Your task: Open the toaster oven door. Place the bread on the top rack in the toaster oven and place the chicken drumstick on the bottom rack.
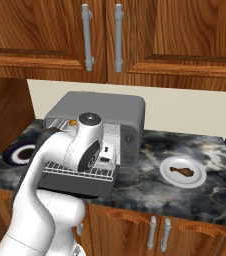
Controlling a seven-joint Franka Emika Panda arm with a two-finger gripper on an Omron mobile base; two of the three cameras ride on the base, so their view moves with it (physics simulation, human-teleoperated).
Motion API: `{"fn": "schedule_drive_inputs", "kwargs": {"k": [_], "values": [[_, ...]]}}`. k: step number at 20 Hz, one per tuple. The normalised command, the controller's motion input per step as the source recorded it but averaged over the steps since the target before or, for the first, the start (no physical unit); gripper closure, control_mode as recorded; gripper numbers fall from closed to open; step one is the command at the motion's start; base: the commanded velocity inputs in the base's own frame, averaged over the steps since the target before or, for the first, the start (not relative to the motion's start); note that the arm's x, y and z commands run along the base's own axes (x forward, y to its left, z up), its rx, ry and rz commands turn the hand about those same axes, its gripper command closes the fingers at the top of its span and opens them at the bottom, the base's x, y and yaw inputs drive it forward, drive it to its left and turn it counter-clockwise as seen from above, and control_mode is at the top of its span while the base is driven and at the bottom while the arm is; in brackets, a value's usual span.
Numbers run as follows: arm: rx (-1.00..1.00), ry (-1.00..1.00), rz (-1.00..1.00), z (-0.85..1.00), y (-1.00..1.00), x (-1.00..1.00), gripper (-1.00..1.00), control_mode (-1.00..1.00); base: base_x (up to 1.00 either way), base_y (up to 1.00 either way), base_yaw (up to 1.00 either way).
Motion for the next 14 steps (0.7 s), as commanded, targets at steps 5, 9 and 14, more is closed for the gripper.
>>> {"fn": "schedule_drive_inputs", "kwargs": {"k": [5, 9, 14], "values": [[0.27, 0.03, -0.26, 0.21, -1.0, 0.0, -1.0, -1.0, 0.0, 0.0, 0.0], [0.18, 0.18, -0.36, 0.05, -1.0, 0.18, -1.0, -1.0, 0.0, 0.0, 0.0], [0.12, 0.21, -0.41, 0.0, -1.0, 0.44, -1.0, -1.0, 0.0, 0.0, 0.0]]}}
